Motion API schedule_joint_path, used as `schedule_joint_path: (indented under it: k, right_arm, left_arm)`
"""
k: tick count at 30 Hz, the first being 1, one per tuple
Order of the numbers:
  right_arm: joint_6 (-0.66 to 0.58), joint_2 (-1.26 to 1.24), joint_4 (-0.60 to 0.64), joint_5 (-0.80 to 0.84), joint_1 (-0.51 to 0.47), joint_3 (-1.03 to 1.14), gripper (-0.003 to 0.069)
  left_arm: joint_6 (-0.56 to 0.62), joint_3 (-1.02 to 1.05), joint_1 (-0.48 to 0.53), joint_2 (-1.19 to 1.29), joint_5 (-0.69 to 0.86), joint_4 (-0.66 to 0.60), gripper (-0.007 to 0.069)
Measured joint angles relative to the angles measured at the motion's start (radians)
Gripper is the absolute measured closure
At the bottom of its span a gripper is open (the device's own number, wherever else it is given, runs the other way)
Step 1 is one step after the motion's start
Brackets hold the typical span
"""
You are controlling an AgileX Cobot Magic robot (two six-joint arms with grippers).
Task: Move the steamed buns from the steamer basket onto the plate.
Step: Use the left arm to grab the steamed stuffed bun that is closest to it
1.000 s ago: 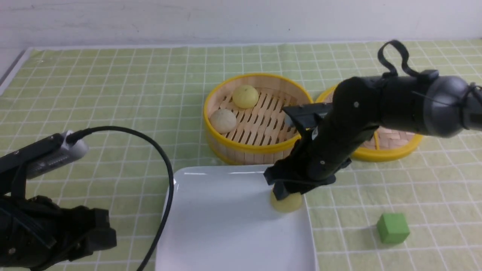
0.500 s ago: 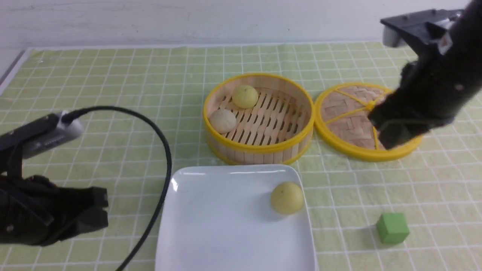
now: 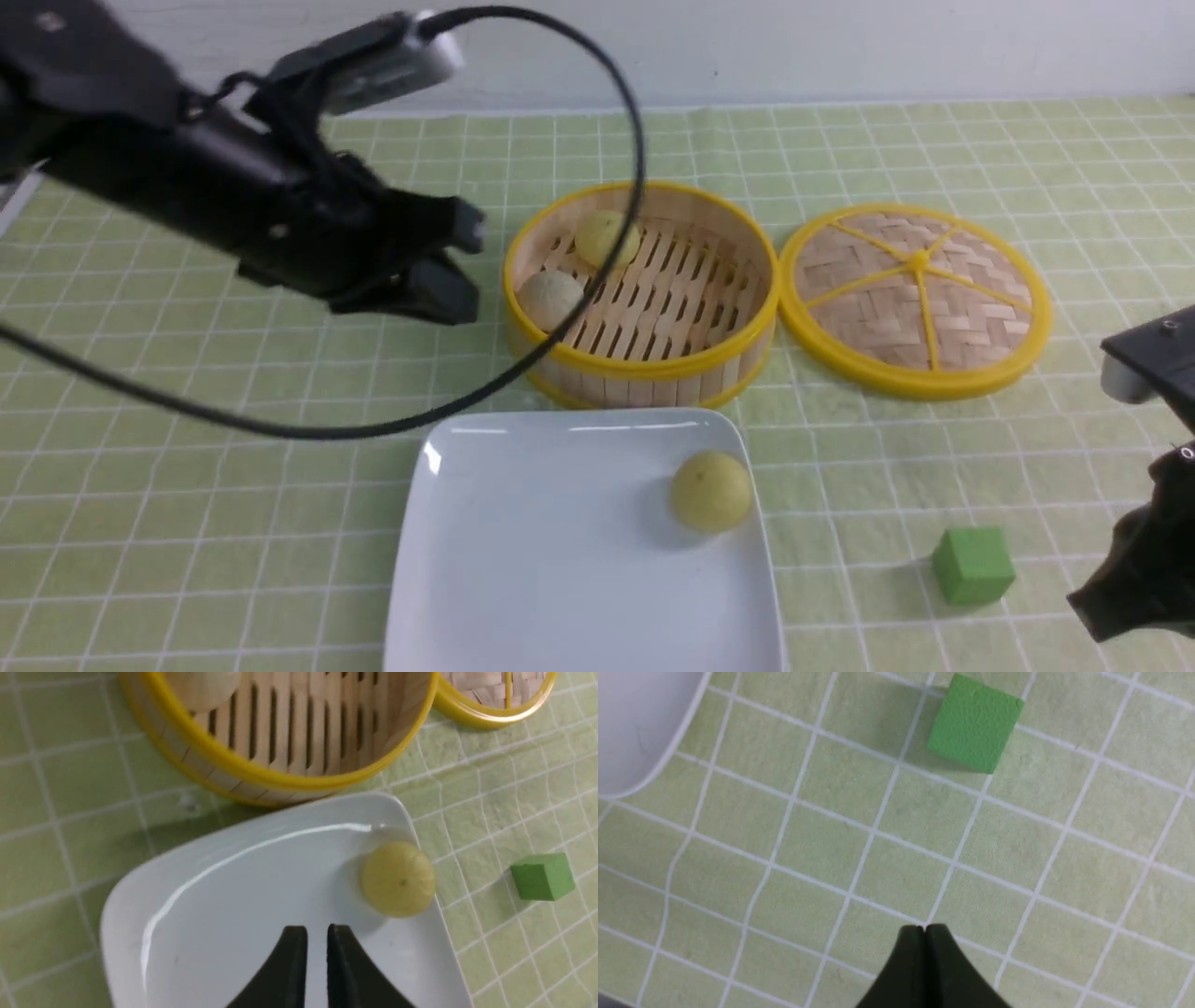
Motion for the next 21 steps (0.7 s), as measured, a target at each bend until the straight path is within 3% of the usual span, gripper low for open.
schedule_joint_path:
  k: [4,8,21]
  right_arm:
    - [0.000,0.000,0.023,-0.014,0.000,0.001,0.0675]
    - [0.000,0.000,0.025,-0.015,0.000,0.001,0.0675]
    - [0.000,0.000,0.028,-0.088,0.000,0.007,0.0665]
  left_arm:
    - [-0.131,-0.163,-0.103,0.153,-0.027,0.195,0.0368]
    - [-0.246,-0.288,-0.142,0.285,-0.041,0.361,0.0274]
    - [-0.389,-0.528,-0.148,0.580,-0.033,0.533,0.0247]
